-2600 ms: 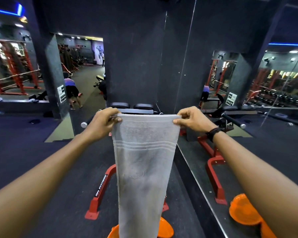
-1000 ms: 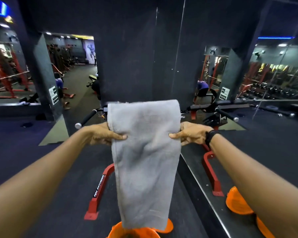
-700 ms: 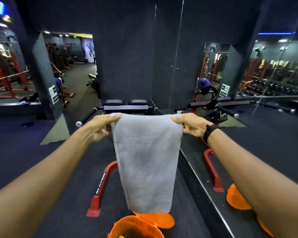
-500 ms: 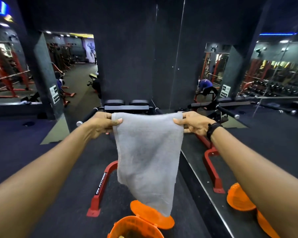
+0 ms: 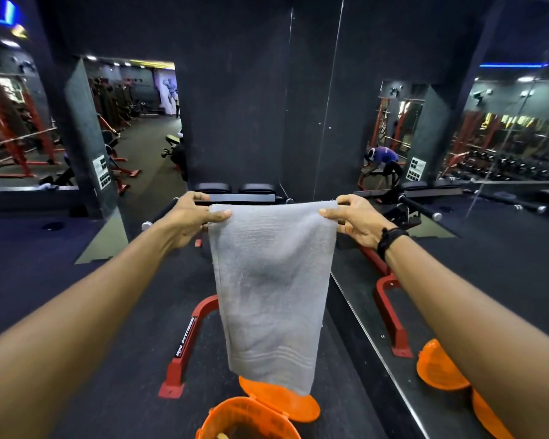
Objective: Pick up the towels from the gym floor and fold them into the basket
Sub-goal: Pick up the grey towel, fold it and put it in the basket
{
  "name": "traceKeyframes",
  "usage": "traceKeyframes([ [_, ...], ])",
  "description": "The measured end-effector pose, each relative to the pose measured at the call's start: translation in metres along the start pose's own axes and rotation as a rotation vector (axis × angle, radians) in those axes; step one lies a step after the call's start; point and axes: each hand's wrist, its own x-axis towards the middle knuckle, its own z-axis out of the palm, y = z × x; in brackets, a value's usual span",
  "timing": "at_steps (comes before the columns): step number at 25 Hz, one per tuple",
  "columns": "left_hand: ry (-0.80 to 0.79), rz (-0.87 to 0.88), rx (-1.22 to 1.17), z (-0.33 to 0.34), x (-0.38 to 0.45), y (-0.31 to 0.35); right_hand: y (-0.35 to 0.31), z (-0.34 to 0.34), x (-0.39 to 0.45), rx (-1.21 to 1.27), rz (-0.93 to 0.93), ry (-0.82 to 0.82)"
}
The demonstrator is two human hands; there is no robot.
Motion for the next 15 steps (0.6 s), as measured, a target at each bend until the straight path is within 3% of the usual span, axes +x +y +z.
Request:
traceKeyframes([
  [2,-0.104,0.015,0.024,-0.004,0.0,0.002,0.001,-0.003,-0.001,0.055,-0.036,-0.048],
  [4,-0.166,0.09,0.168,-0.006,-0.002,0.004,0.001,-0.006,-0.002,-0.075,-0.113,-0.096],
  [7,-0.138,0.208,0.413,0.0,-0.004,0.006,0.003,-0.003,-0.002,-0.4,-0.244,-0.064],
  [11,-0.092,0.202,0.415,-0.001,0.001,0.002,0.009,-0.003,-0.005,-0.382,-0.168,-0.11],
  [15,-0.15,0.223,0.551,-0.004,0.002,0.001,0.019,-0.005,0.002,-0.839,-0.33,0.001],
])
